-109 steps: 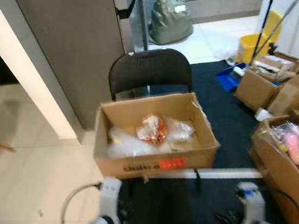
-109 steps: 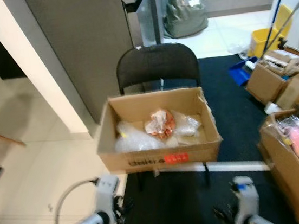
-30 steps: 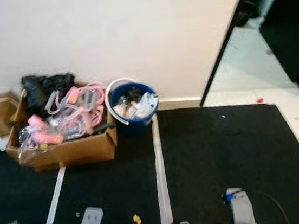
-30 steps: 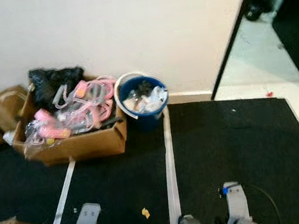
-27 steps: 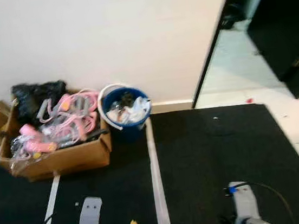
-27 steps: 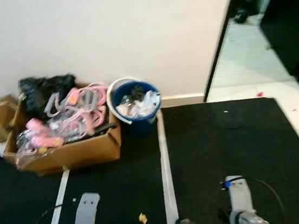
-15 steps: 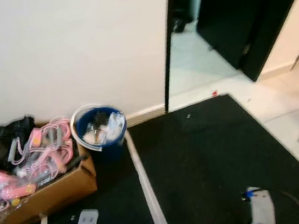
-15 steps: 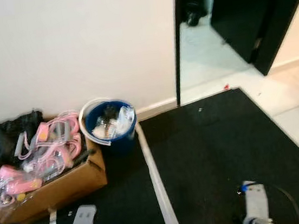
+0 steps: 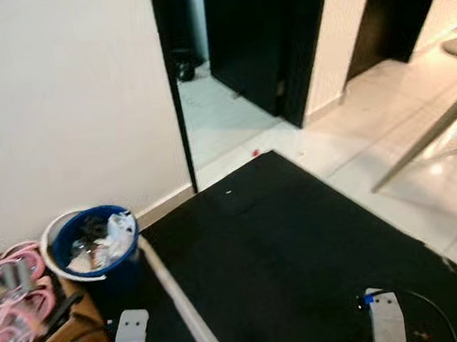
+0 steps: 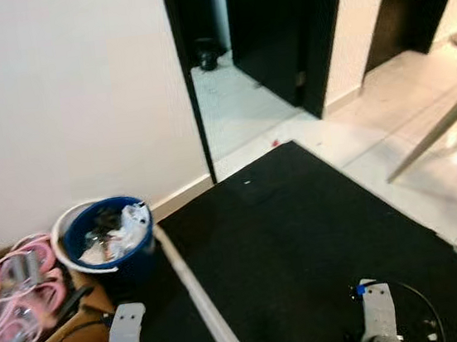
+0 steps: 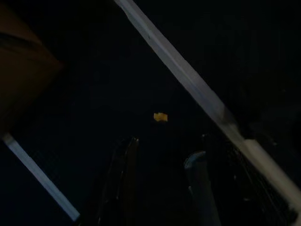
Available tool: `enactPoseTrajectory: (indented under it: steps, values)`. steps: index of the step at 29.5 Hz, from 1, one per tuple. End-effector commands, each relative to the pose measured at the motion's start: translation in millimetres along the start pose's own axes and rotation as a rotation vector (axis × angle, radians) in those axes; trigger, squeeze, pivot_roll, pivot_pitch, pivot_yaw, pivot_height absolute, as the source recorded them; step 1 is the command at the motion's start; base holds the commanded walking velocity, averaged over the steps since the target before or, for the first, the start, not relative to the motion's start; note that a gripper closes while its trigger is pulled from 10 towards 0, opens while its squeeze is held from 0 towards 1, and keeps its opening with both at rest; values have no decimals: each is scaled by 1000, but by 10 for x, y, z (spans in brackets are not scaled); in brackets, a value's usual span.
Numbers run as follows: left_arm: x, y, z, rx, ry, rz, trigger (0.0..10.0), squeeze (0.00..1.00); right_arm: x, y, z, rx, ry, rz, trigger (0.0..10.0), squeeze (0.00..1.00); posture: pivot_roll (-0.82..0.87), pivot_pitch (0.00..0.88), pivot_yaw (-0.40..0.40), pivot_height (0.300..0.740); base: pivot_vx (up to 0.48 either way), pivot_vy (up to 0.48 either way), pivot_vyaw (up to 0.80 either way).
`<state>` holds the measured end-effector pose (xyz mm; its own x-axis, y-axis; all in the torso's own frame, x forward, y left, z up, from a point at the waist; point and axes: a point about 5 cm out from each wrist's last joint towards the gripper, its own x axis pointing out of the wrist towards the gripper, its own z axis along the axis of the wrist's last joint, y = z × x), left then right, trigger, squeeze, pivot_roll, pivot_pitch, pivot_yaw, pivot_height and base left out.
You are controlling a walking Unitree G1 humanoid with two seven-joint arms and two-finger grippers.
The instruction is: Picking trash to rubbish bin
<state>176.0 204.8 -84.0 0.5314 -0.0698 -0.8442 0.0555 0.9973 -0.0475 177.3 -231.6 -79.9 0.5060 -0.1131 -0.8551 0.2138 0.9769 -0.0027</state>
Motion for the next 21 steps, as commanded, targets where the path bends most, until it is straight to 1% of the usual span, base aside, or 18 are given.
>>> enactPoseTrajectory:
  steps: [1,8,15,21]
  values:
    - [-6,19,-31,2,19,5,10000,0,-1,42,-86,8,28,3,10000,0,-72,25,92,740,0,0,-800]
    - [-4,20,-18,8,20,4,10000,0,-13,67,-217,15,56,3,10000,0,-78,29,91,740,0,0,-800]
    - [2,-4,-11,3,14,1,10000,0,-17,41,-232,5,62,-2,10000,0,-76,32,79,740,0,0,-800]
    - [-3,-15,-63,-15,22,7,10000,0,-22,24,-253,-13,72,-6,10000,0,-51,39,64,740,0,0,-800]
